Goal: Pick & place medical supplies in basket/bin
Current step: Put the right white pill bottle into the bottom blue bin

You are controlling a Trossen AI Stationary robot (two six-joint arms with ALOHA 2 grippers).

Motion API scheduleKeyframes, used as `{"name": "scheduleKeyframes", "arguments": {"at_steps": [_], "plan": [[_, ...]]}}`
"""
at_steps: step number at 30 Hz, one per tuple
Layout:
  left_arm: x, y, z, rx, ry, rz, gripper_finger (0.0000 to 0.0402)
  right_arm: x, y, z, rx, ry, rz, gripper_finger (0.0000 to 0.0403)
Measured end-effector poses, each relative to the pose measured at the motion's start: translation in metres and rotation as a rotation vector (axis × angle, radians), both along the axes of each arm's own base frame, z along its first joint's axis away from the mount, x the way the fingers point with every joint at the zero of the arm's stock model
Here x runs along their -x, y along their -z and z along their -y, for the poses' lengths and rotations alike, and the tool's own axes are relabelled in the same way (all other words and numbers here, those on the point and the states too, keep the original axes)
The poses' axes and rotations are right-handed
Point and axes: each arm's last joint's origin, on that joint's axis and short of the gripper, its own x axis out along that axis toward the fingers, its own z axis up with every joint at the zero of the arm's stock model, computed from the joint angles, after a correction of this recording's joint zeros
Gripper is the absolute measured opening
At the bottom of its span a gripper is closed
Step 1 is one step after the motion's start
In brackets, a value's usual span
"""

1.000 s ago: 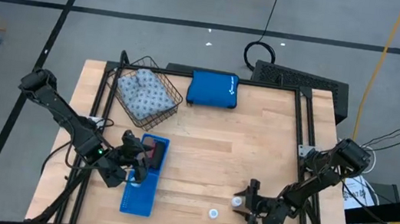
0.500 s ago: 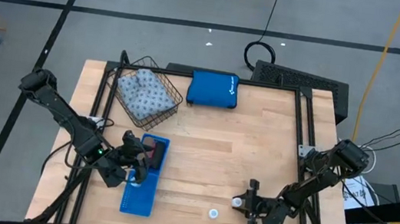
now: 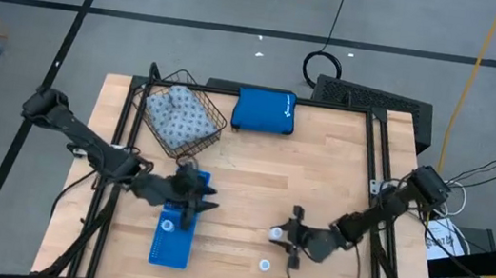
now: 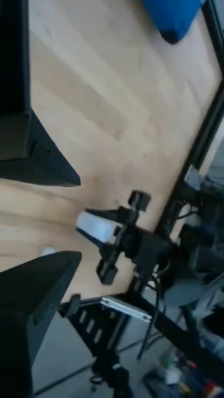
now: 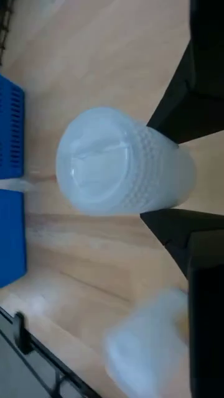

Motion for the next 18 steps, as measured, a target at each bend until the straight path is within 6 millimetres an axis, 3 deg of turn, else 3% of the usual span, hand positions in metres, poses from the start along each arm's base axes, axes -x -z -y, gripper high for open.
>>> {"name": "scheduleKeyframes", "arguments": {"at_steps": [4, 10, 18], "plan": [[-0.020, -0.003, -0.002, -0.111, 0.036, -0.098, 0.0225, -0.027, -0.011, 0.016, 0.031, -0.040, 0.014, 0.0136], [-0.066, -0.004, 0.010, -0.267, 0.145, -0.266, 0.0296, -0.062, -0.034, 0.033, 0.097, -0.091, 0.066, 0.0152], [-0.121, 0.006, 0.024, -0.335, 0.285, -0.363, 0.0332, -0.076, -0.037, 0.049, 0.104, -0.083, 0.003, 0.0140]]}}
